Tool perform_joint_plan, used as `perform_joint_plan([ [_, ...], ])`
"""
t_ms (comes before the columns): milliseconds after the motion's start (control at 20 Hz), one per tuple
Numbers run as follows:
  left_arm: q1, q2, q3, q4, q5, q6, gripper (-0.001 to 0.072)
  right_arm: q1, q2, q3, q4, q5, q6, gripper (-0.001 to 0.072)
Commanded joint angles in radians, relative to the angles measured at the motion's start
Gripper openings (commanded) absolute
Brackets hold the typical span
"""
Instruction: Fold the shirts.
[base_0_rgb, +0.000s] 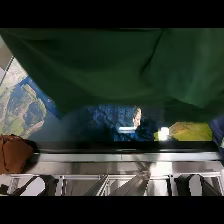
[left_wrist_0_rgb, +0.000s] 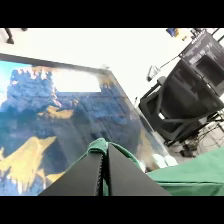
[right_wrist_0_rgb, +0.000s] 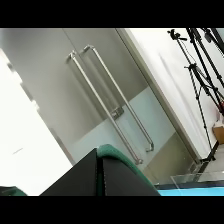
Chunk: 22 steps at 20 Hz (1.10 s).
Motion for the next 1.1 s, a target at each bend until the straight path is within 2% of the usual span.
perform_joint_plan([
  [0, 0.012, 0.043, 0.018, -0.048, -0.010, -0.008, 0.0031, 0.005, -0.005, 0.020, -0.005, -0.011, -0.020, 0.0024],
  [100, -0.010, 0.006, 0.119, -0.031, 0.010, -0.007, 0.0030, 0.009, -0.031, 0.025, -0.032, -0.026, -0.035, 0.0024],
  [200, -0.060, -0.080, 0.191, 0.043, 0.025, -0.011, 0.0031, 0.045, -0.100, 0.025, -0.147, -0.060, -0.035, 0.0025],
  [300, -0.136, -0.172, 0.170, 0.089, 0.028, -0.005, 0.0031, 0.153, -0.201, 0.025, -0.281, -0.098, -0.070, 0.0024],
  [400, -0.223, -0.263, 0.084, 0.098, 0.017, 0.053, 0.0031, 0.289, -0.318, 0.025, -0.378, -0.122, -0.073, 0.0024],
  [650, -0.391, -0.539, -0.117, 0.253, -0.171, 0.076, 0.0030, 0.528, -0.698, 0.025, -0.488, -0.259, -0.101, 0.0024],
  [750, -0.428, -0.658, -0.164, 0.246, -0.271, 0.117, 0.0030, 0.564, -0.846, 0.025, -0.487, -0.327, -0.119, 0.0024],
  [900, -0.451, -0.807, -0.140, 0.242, -0.375, 0.117, 0.0055, 0.564, -0.988, 0.027, -0.464, -0.402, -0.156, 0.0034],
  [950, -0.449, -0.840, -0.109, 0.243, -0.356, 0.117, 0.0299, 0.549, -1.003, 0.027, -0.461, -0.381, -0.155, 0.0257],
  [1000, -0.441, -0.866, -0.071, 0.244, -0.308, 0.117, 0.0621, 0.523, -1.004, 0.027, -0.463, -0.341, -0.156, 0.0523],
  [1050, -0.426, -0.884, -0.028, 0.245, -0.245, 0.117, 0.0713, 0.485, -0.997, 0.027, -0.466, -0.283, -0.156, 0.0523],
])
